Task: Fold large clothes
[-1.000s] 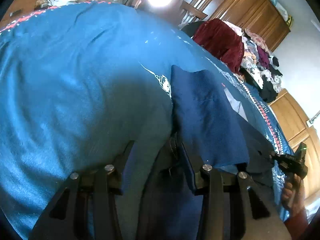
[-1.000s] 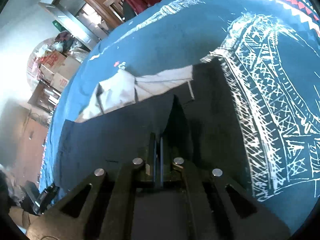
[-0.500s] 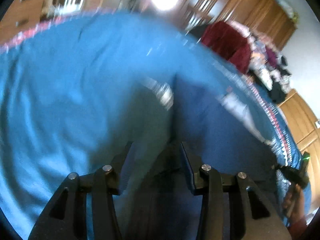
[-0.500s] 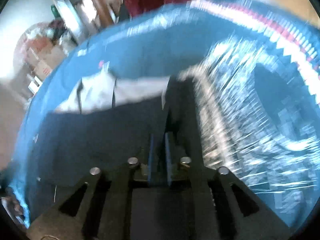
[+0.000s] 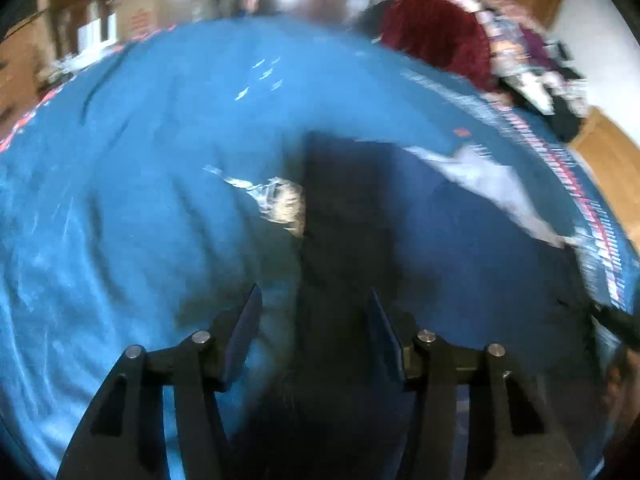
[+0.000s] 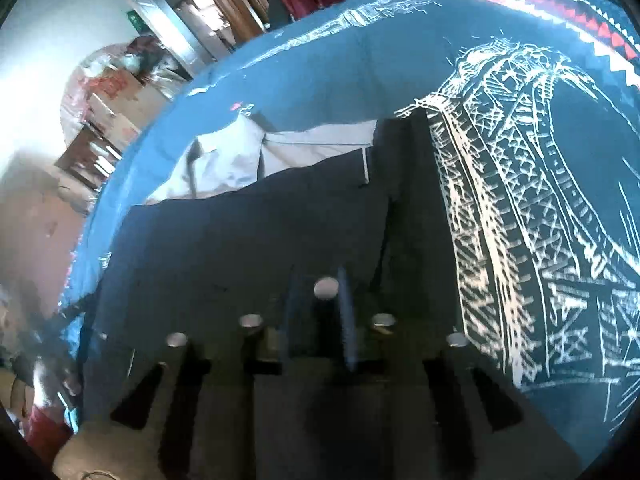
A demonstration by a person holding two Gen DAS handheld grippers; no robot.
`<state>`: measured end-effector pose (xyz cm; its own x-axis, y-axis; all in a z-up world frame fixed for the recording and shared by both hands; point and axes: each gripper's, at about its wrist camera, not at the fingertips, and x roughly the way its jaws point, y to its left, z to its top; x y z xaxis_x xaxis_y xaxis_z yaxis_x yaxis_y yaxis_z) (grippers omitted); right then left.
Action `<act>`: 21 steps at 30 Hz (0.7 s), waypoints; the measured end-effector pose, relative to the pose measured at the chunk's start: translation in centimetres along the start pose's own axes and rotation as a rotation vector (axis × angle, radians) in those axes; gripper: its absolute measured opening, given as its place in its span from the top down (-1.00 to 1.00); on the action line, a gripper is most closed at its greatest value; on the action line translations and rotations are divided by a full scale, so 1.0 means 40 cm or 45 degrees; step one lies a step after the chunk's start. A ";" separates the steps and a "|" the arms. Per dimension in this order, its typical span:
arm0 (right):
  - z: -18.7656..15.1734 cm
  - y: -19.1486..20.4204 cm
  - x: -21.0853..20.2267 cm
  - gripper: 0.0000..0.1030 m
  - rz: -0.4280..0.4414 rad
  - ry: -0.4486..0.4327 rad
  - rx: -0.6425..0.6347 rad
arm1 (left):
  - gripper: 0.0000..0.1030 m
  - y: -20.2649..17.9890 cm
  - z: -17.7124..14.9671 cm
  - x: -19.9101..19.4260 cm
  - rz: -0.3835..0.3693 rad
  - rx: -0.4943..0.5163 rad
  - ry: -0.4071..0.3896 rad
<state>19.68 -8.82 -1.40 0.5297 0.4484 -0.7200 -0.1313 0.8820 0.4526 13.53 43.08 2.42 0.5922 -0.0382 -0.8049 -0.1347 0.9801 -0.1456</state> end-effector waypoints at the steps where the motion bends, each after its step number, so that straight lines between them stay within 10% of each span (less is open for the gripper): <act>1: -0.009 -0.016 0.026 0.35 -0.039 0.060 0.005 | -0.20 0.000 -0.015 0.006 0.037 0.031 0.027; 5: -0.011 -0.034 -0.020 0.45 -0.020 0.087 0.056 | -0.17 0.044 -0.050 -0.010 0.025 -0.020 0.079; 9: -0.087 -0.018 -0.145 -0.11 0.057 0.009 0.018 | -0.34 0.036 -0.120 -0.112 -0.016 0.050 0.090; 14: -0.222 -0.020 -0.181 0.20 -0.088 0.134 0.006 | -0.33 0.043 -0.222 -0.189 0.036 0.096 0.083; 18: -0.368 0.039 -0.370 -0.52 -0.234 -0.090 -0.050 | -0.35 0.001 -0.266 -0.311 0.071 0.145 -0.044; 21: -0.473 0.060 -0.389 -0.52 -0.328 -0.095 -0.121 | -0.42 -0.031 -0.308 -0.335 0.097 0.180 -0.103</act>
<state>-4.72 -10.94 0.94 0.6158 0.1989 -0.7624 -0.0603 0.9767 0.2061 -4.02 39.99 6.28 0.6472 0.0474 -0.7608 -0.0718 0.9974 0.0011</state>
